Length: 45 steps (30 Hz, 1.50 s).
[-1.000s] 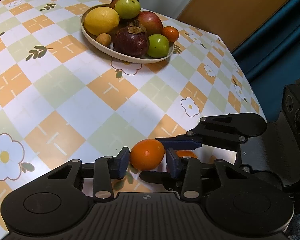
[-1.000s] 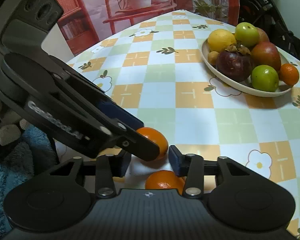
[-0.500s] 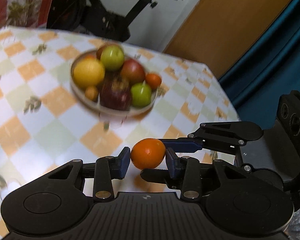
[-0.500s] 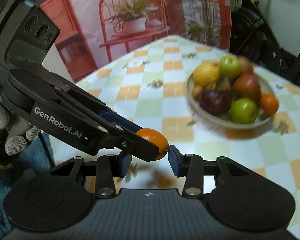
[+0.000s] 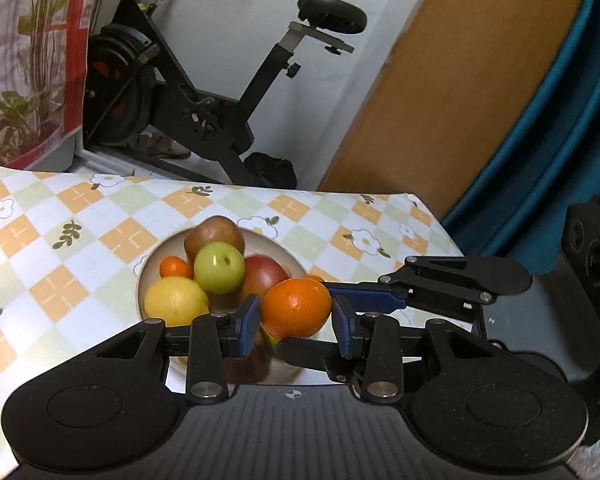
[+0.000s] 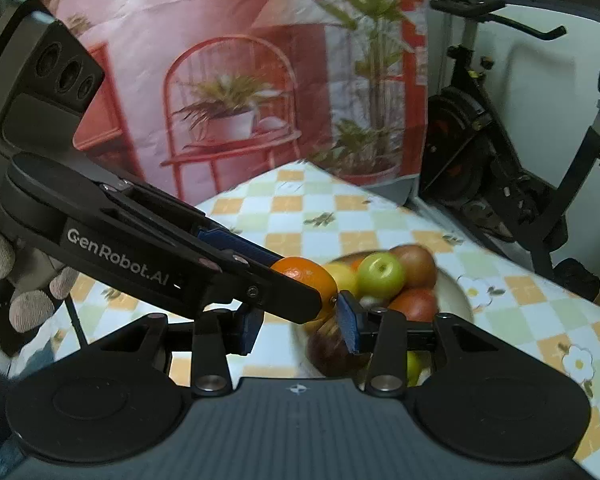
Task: Organize fruits
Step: 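Carry the mandarin with both grippers over the plate, then lower the mandarin onto the plate and open both grippers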
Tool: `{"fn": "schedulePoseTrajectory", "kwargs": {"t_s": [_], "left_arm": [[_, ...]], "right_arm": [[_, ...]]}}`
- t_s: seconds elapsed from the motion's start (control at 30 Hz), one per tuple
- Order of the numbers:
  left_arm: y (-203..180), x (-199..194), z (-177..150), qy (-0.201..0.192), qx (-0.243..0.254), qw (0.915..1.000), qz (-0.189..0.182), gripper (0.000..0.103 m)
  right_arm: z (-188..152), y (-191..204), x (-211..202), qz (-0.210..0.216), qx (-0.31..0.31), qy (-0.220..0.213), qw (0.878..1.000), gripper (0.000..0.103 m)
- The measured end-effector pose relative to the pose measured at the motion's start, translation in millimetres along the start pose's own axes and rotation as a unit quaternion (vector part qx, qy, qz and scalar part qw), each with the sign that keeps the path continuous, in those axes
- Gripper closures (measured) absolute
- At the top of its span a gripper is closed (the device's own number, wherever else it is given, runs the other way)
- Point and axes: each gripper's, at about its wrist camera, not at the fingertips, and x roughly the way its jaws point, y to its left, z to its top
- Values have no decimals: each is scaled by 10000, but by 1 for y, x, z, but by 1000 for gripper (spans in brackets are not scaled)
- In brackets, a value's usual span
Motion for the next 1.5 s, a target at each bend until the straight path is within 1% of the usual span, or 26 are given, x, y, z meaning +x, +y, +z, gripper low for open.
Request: {"fn": "schedulePoseTrajectory", "kwargs": {"t_s": [0.2,0.37,0.63,0.8,0.93,1.1,1.37,1.5], "left_arm": [[21,32,9,132,-205,9997,19,62],[34,50,9,305,-425,9986,57,61],[44,62,5,432,-548,9975,115,61],[45,65,4,427,-578,9972,190,62],[45,62,4,351,-608,9973,232,62],[44,49,3,216,-647,9973,290,61],[38,18,-6,9,-480,9978,452,61],[32,1,-14,-60,-373,9982,466,61]], "right_arm": [[0,-27,28,-60,250,-24,9997,60],[-1,-43,49,-76,478,140,9987,60],[-10,-52,68,-93,702,370,9968,60],[-11,-53,73,-129,749,447,9961,59],[-11,-52,72,-185,789,442,9957,58],[-13,-49,63,-234,751,407,9961,58],[-20,-44,38,-249,683,348,9967,58],[-26,-39,23,-175,642,300,9973,58]]}}
